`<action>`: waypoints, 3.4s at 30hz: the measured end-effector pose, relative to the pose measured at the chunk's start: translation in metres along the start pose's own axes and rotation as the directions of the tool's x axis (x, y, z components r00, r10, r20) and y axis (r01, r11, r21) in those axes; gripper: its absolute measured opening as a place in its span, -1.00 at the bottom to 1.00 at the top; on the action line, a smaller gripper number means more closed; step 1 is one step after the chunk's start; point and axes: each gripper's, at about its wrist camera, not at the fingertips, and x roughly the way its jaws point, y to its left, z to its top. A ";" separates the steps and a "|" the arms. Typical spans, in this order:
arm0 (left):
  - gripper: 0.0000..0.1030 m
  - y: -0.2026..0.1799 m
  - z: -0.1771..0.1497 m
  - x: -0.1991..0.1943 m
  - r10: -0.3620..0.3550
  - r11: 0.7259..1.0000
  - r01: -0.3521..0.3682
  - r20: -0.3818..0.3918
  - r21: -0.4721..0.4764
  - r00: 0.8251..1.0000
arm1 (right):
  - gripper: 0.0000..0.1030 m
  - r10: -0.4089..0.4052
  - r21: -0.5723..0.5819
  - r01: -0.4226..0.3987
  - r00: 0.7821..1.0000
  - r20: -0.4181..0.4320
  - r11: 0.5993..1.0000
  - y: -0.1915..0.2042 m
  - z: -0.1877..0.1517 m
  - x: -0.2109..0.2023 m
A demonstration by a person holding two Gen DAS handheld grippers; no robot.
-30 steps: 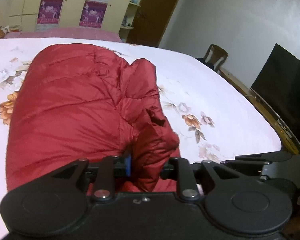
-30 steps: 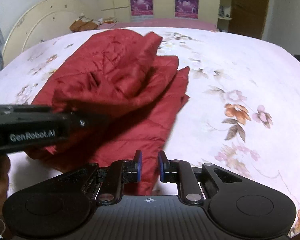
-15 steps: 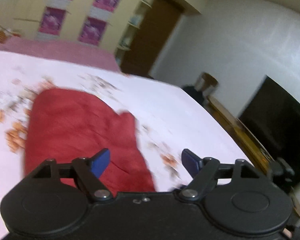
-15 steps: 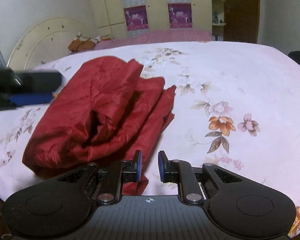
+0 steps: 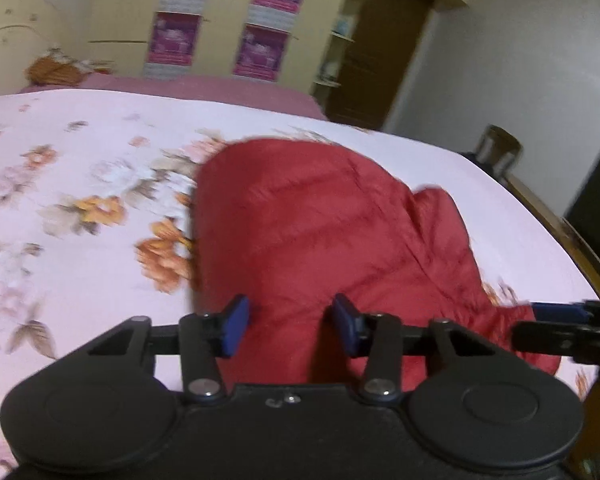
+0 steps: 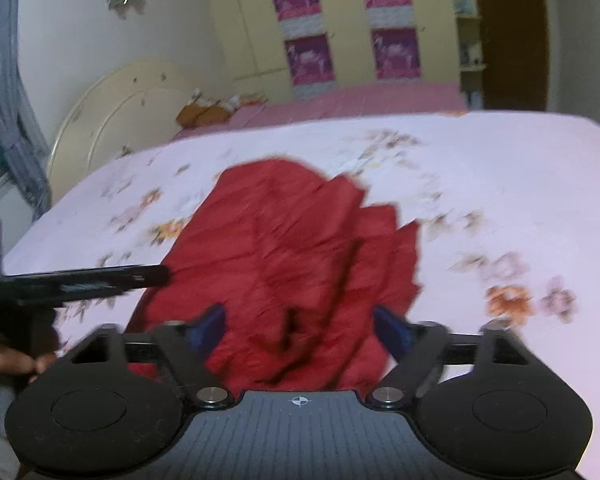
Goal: Fold large clothes
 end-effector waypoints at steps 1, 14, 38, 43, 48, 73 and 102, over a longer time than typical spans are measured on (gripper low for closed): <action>-0.16 -0.002 -0.003 0.002 -0.009 1.000 0.009 0.004 0.016 1.000 | 0.36 0.000 0.004 0.000 1.000 -0.023 1.000 0.004 -0.002 0.007; -0.16 -0.007 -0.016 0.028 -0.173 0.976 0.181 -0.079 0.118 0.982 | -0.88 -0.206 0.079 0.227 0.956 -0.208 0.971 -0.018 -0.050 0.033; -0.12 0.033 0.064 0.064 -0.173 0.981 0.178 -0.064 0.082 0.983 | -0.51 -0.386 0.123 0.375 0.919 0.082 0.919 0.016 0.054 0.063; -0.12 0.026 0.067 0.097 -0.109 0.992 0.112 -0.054 0.065 0.993 | -0.51 -0.384 0.072 0.378 0.917 0.104 0.923 -0.002 0.062 0.103; -0.06 0.019 0.062 0.121 -0.056 0.996 0.060 -0.061 0.067 0.997 | -0.51 -0.399 0.038 0.397 0.915 0.056 0.917 -0.028 0.057 0.141; 0.03 -0.011 0.062 0.116 0.046 0.990 -0.033 -0.088 0.135 0.995 | -0.48 -0.266 0.099 0.260 0.963 0.046 0.960 -0.065 0.050 0.109; 0.22 -0.002 -0.016 0.038 -0.028 0.973 0.072 -0.199 0.218 0.980 | -0.49 -0.224 -0.103 0.211 0.966 -0.132 0.972 -0.008 -0.065 0.050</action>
